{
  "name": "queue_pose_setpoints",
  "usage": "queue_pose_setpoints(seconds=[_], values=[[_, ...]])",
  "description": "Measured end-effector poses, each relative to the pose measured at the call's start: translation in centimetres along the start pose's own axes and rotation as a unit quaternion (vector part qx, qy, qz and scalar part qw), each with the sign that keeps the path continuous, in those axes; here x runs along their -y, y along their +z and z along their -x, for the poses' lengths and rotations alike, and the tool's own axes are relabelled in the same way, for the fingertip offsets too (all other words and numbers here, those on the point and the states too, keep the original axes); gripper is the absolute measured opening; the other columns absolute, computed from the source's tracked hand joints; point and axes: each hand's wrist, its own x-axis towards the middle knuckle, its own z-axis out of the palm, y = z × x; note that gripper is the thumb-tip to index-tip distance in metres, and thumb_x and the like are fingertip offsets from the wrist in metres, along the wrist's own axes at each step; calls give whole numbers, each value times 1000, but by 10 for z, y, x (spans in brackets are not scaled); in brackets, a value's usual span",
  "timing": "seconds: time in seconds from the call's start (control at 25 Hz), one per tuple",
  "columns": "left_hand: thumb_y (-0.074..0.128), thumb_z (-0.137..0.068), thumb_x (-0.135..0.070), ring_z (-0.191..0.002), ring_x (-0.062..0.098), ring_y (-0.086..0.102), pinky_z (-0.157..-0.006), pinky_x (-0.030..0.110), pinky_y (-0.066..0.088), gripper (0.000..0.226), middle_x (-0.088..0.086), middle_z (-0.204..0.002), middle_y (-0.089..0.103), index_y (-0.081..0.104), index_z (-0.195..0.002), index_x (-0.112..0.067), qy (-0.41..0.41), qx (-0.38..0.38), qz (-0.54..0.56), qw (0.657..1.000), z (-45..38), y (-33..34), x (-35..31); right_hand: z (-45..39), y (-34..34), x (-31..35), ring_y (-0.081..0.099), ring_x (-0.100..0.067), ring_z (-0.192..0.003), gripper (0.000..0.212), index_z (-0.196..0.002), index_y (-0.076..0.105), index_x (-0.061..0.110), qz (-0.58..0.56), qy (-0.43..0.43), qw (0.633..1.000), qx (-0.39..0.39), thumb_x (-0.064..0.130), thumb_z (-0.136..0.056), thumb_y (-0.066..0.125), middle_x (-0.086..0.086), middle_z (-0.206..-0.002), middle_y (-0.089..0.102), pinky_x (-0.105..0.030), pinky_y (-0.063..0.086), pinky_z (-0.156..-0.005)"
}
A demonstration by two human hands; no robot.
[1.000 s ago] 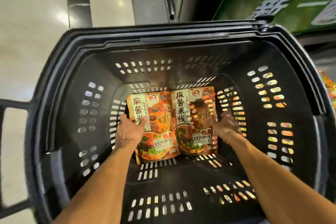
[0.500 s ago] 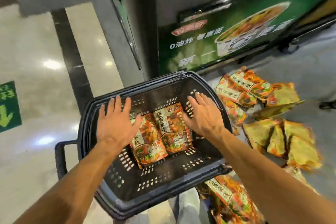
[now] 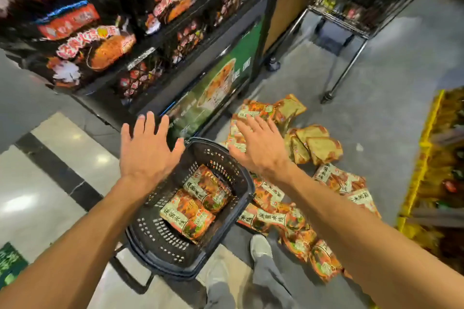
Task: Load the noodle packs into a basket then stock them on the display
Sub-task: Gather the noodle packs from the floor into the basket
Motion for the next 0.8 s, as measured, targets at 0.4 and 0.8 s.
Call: queue_pose_setpoints(seconds=[0.4,0.8], values=[[28,-92,-59,-146,33,36,-118,56,24,74,18,-157,41,43,-151,-16,239,-10,13,971,28,-86,-244,194,-55,-192,46,-34,-137,68,-138,55,18,-25,234,969,-80,65,-91,41,-13,-145,55,-52,31,-116],[22,-97,-63,-153,29,21,-123,53,18,75,12,-166,25,26,-158,-21,373,90,-57,922,118,14,-443,401,73,-342,44,-36,-140,79,-143,53,16,-53,414,908,17,67,-87,32,-16,-150,51,-54,29,-118]])
